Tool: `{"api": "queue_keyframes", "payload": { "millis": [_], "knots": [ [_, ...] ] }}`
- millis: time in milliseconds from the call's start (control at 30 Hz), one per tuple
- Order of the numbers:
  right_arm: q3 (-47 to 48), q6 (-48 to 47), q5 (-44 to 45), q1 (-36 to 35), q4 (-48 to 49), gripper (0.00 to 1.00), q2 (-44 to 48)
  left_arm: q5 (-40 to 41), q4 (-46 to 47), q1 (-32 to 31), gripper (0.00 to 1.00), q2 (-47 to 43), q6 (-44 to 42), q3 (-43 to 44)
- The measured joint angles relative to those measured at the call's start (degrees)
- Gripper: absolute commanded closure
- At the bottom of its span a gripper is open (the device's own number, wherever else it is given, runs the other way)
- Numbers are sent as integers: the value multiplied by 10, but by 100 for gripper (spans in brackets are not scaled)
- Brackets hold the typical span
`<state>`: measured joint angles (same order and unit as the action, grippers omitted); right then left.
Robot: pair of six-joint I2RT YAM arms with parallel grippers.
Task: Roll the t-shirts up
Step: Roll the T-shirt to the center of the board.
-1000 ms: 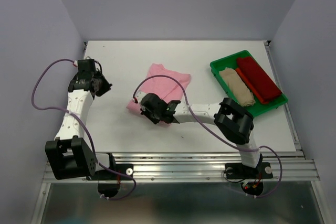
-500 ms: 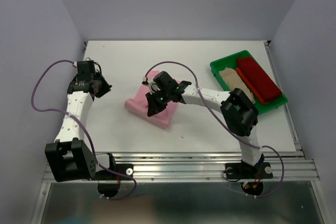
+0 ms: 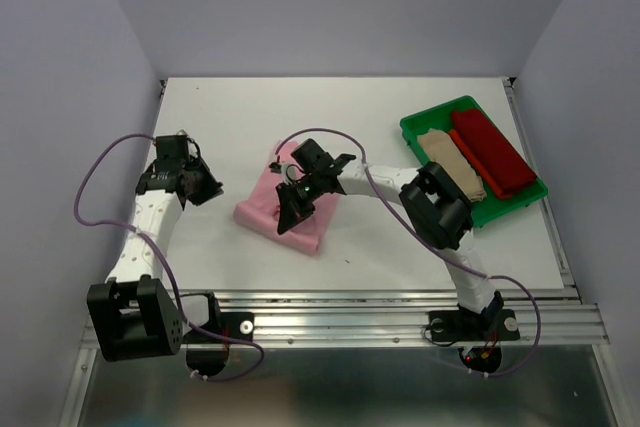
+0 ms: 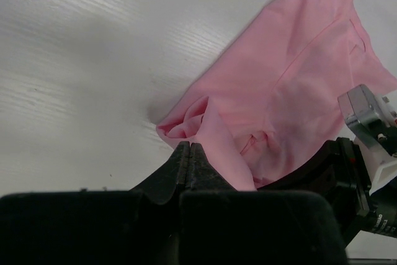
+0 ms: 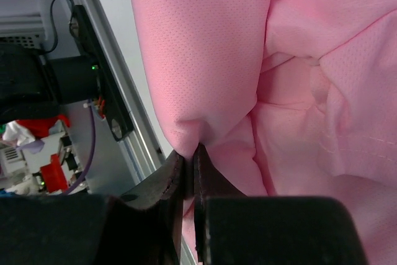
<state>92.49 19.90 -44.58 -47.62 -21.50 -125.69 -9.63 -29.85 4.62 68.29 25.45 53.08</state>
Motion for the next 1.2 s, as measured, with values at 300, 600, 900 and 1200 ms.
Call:
{"api": "queue_keyframes", "payload": {
  "millis": [300, 600, 900, 1200],
  "knots": [
    [29, 13, -54, 26, -11, 98, -30, -9, -3, -58, 100, -14, 5, -39],
    [68, 10, -68, 39, -37, 98, -62, -4, 8, -137, 100, 38, 19, -44],
    [72, 9, -72, 42, -42, 96, -70, 11, 42, -143, 100, 112, 23, -42],
    [68, -3, -28, 44, -55, 37, -60, 19, 80, -143, 100, 174, 29, -34]
  ]
}}
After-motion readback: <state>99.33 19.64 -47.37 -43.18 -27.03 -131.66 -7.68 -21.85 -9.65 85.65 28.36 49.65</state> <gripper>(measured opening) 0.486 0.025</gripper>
